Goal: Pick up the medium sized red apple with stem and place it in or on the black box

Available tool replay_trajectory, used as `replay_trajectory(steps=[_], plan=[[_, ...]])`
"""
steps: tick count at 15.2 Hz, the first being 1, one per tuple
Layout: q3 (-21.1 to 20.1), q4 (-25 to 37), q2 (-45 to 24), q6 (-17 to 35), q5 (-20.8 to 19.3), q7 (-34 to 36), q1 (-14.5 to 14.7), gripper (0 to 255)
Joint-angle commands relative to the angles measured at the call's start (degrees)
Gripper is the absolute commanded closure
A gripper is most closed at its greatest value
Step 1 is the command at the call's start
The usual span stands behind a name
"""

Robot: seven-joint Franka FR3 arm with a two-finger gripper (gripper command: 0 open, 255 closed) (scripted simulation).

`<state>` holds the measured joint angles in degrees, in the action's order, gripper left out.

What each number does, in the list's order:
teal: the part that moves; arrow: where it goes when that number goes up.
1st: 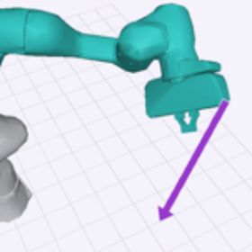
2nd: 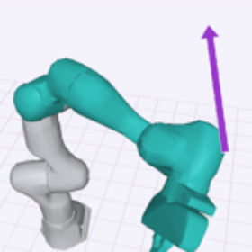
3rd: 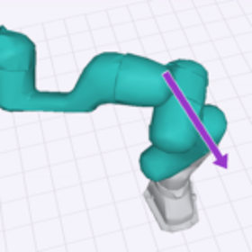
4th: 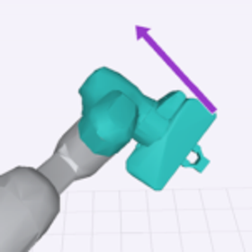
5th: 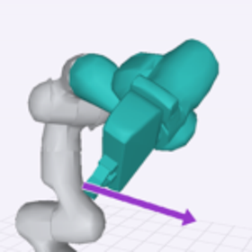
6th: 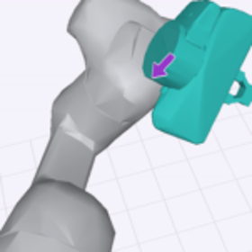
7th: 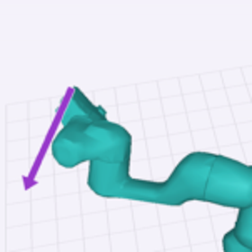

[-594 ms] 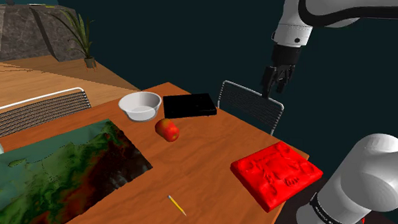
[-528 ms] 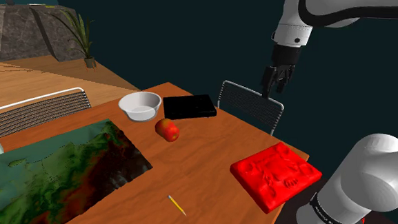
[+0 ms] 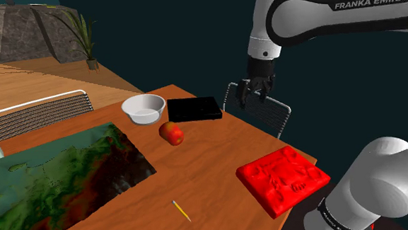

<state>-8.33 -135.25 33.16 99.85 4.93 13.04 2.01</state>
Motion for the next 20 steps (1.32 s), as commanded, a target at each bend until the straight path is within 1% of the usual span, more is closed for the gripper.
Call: replay_trajectory(steps=[1,6,9,12,16,20], plan=[[-3.1,1.3,-3.3,2.0,0.1,4.5,0.2,0],[-9.7,6.8,-13.7,5.9,-2.3,15.0,-0.1,0],[-13.1,11.3,-20.9,7.3,-5.3,21.7,-0.4,0],[-15.8,16.7,-28.6,7.8,-9.3,28.7,-0.1,0],[-17.7,25.3,-39.7,6.8,-15.7,37.7,1.5,0],[-17.5,35.8,-51.1,3.9,-21.8,45.3,5.1,0]])
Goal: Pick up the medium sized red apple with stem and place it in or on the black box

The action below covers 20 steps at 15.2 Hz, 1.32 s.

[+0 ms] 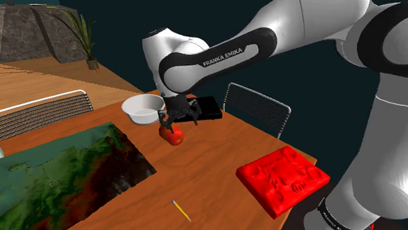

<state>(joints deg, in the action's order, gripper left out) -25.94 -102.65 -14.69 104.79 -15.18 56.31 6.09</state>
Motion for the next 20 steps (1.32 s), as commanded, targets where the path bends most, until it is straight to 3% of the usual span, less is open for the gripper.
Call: replay_trajectory(steps=[1,4,12,20], plan=[[0.5,6.2,-6.1,-2.0,-3.0,3.5,2.1,0],[1.9,15.5,-14.4,-5.3,-6.4,7.1,5.6,0],[2.5,10.4,-14.8,0.2,-7.1,7.8,4.6,0],[2.5,10.4,-14.8,0.1,-7.1,7.8,4.6,0]])
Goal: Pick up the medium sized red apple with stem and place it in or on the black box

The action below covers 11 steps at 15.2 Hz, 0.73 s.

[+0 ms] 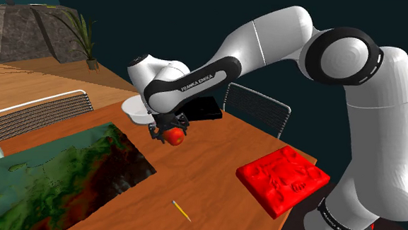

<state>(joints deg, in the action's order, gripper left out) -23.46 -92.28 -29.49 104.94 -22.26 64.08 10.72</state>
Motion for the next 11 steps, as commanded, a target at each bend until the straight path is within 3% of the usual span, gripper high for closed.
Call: replay_trajectory(steps=[1,11], plan=[[0.0,0.0,0.0,0.0,0.0,0.0,0.0,255],[-0.1,0.3,0.3,-0.6,0.2,-0.2,0.0,255]])
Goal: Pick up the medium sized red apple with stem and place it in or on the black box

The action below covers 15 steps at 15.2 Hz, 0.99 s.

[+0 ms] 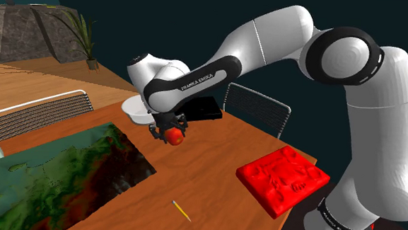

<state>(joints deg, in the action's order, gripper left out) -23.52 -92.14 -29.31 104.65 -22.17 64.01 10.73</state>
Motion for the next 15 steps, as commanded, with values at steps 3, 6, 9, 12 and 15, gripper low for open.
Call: replay_trajectory(steps=[3,6,9,12,15], plan=[[-0.2,1.1,1.1,-2.0,0.5,-0.6,-0.1,255],[-0.4,2.3,1.9,-3.9,1.0,-1.2,-0.1,255],[-0.6,3.5,2.6,-5.7,1.4,-1.7,-0.1,255],[-0.8,5.0,3.2,-7.7,1.7,-2.2,0.0,255],[-0.9,6.5,3.7,-9.6,2.0,-2.7,0.1,255]])
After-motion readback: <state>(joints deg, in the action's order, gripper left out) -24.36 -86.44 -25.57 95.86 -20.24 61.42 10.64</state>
